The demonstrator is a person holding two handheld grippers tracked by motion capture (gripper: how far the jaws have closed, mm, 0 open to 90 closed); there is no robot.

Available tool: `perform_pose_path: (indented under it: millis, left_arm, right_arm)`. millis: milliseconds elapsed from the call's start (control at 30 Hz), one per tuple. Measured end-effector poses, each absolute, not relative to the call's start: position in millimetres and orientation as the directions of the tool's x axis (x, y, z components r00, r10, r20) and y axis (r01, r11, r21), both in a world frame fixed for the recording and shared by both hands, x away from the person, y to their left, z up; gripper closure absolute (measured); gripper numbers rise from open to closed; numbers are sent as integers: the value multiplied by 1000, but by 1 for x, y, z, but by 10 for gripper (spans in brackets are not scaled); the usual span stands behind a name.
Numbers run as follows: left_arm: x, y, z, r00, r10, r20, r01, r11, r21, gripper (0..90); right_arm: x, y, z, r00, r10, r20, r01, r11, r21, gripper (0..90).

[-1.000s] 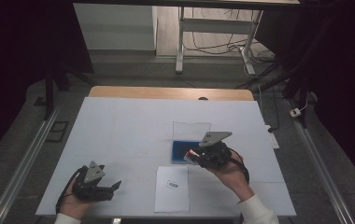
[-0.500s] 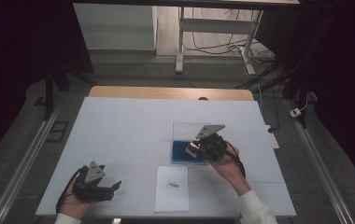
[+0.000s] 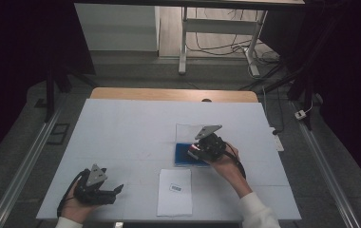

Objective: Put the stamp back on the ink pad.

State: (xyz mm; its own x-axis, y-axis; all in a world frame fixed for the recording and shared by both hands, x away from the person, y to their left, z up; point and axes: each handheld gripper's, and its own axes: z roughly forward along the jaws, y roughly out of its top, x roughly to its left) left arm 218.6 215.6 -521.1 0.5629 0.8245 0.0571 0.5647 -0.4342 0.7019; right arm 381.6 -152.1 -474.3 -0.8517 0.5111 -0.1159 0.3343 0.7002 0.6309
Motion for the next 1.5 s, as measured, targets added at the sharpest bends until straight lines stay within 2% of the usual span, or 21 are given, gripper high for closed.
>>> perform_pose_path:
  millis: [400,500,600,767,1067,1500]
  left_arm:
    - [219,215,-522,563,825,56,566,-434,701,158]
    - [219,215,-522,562,825,56,566,-433,701,158]
    - [219,216,-522,560,827,57,567,-432,702,158]
    - [219,217,-522,559,827,52,568,-428,703,158]
    - [218,217,-522,560,827,49,567,-426,705,157]
    - [218,216,-522,567,823,44,561,-425,710,157]
  right_arm:
    - [384,-150,-478,-851,513,-109,337,695,635,686]
    - [384,-150,-478,-848,520,-99,346,687,639,583]
    - [383,-154,-476,-836,546,-52,363,622,693,466]
    - [377,-167,-468,-814,579,-35,361,554,750,391]
    - [355,-192,-465,-807,588,-64,310,513,800,389]
    - [314,-253,-479,-785,615,-69,316,494,810,387]
